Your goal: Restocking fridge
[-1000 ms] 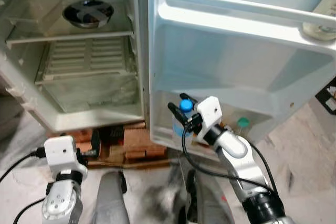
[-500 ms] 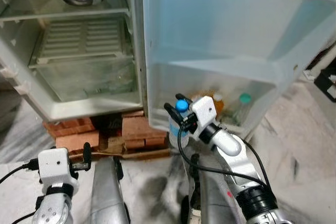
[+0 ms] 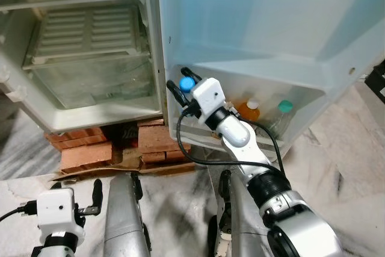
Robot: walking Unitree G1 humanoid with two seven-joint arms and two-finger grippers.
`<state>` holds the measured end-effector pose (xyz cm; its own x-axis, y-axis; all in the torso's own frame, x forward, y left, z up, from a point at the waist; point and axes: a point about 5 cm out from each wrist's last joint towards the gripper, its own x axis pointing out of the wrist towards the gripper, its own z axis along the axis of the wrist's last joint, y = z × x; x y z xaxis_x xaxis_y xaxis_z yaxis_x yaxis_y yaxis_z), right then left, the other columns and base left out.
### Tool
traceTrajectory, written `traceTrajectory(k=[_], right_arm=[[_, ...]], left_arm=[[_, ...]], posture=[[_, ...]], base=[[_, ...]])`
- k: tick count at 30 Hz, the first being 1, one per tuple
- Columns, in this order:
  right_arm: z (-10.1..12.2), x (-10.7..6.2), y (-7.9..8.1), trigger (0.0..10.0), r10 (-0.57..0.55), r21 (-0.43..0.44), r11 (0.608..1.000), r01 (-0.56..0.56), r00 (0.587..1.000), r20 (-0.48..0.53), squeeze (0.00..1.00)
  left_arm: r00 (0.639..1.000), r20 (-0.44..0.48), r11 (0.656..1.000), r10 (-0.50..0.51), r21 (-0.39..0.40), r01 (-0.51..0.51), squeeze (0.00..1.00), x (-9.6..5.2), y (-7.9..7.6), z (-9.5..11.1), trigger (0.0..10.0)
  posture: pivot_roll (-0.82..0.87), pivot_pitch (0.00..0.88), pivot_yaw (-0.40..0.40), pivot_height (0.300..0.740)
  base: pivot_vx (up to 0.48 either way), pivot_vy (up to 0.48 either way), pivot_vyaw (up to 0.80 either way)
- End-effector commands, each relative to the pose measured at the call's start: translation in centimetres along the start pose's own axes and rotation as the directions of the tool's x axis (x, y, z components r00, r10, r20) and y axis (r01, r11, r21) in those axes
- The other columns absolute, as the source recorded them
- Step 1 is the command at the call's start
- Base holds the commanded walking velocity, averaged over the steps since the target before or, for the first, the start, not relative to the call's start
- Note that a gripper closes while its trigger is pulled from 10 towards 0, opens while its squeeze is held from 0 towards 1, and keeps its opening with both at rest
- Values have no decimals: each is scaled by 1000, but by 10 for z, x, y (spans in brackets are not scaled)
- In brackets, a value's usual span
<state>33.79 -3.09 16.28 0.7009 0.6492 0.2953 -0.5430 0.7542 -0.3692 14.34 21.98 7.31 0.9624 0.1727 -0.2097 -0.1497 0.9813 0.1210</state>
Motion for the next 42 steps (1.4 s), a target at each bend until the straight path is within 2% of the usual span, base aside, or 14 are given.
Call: traceTrajectory(k=[1,4,10,13,18,26,27,36,42], right_arm=[[1,2,-2,10000,-11,-42,999,12,1000,8,0],[-2,3,-7,10000,-33,-153,988,33,999,5,0],[-19,-3,0,10000,-12,-213,977,-2,998,-67,0],[-33,-12,8,10000,-3,-208,978,-25,991,-133,0],[-45,-22,18,10000,2,-191,981,-39,983,-185,0],[-54,-26,15,10000,-41,-102,995,15,967,-250,0],[-55,-24,9,10000,-72,-68,996,56,960,-269,1000],[-48,-17,-5,10000,-121,-58,992,110,963,-242,1000],[-34,-12,-15,10000,-122,-18,992,121,983,-137,1000]], left_arm=[[1000,-16,1000,-3,30,4,0,-5,2,-1,10000],[1000,-22,999,16,34,-15,0,-10,6,-1,10000],[999,-30,999,21,39,-20,0,-14,7,-1,10000],[1000,-25,999,19,41,-17,0,-12,5,1,10000],[1000,-23,999,17,43,-16,0,-13,4,3,10000],[999,-26,999,19,45,-18,0,-15,4,4,10000],[999,-25,999,20,46,-18,0,-14,3,4,10000],[999,-22,998,26,50,-24,0,-8,4,4,10000],[1000,-2,998,20,59,-20,0,1,5,4,10000]], posture=[[222,218,-54,503],[234,226,-57,503],[241,233,-59,503],[245,236,-61,503],[249,248,-59,503],[243,259,-60,503],[242,258,-59,503],[232,240,-64,503],[207,194,-71,503]], base=[[0,0,0],[0,0,0],[0,0,0],[0,0,0],[0,0,0],[0,0,0],[0,0,0],[0,0,0],[0,0,0]])
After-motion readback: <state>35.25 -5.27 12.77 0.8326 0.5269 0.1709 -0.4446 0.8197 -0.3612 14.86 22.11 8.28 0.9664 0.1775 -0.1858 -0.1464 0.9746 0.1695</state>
